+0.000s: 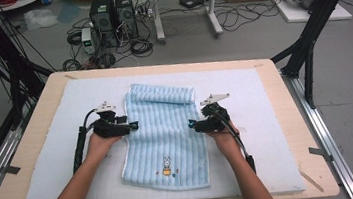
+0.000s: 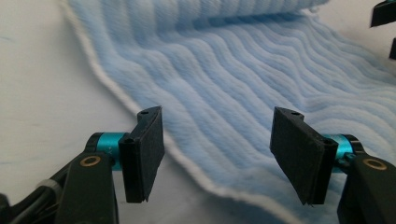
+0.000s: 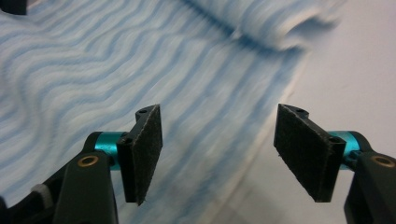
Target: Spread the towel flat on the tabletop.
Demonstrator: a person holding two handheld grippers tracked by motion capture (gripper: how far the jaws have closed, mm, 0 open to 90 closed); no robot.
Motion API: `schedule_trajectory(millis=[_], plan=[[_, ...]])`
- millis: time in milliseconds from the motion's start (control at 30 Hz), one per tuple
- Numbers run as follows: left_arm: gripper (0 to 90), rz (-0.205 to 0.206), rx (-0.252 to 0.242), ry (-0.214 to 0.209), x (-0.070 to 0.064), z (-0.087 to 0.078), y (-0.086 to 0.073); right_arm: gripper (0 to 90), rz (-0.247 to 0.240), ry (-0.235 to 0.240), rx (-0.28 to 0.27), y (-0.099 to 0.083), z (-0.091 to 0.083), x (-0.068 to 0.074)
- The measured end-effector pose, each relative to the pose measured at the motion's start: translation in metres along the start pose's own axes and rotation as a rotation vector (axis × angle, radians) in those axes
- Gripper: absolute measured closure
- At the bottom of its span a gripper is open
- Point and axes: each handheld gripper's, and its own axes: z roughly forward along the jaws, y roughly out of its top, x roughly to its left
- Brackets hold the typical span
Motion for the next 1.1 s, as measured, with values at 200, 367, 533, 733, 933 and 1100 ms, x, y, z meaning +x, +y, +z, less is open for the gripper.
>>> schedule_trajectory(millis=[200,367,533,733,933,1100], plan=[[45.2,0.094,0.025,0.109,-0.011,0.006,0.000,30.6,-0.048,-0.068,0.077,-0.001,0.016,0.012],[73.7,0.101,0.021,0.173,-0.009,0.005,0.001,28.2,0.001,-0.069,0.079,-0.001,0.018,0.011],[85.1,0.084,0.012,0.173,-0.004,0.007,0.004,59.3,-0.005,-0.047,0.075,0.000,0.015,0.011],[86.4,0.038,-0.011,0.195,0.009,0.013,0.013,81.6,-0.072,-0.035,0.032,0.004,0.021,0.008],[86.9,-0.023,-0.048,0.194,0.024,0.020,0.022,81.4,-0.098,-0.108,-0.038,0.008,0.033,0.001],[89.6,-0.038,-0.062,0.243,0.033,0.022,0.027,81.3,-0.079,-0.143,-0.057,0.012,0.039,-0.003]])
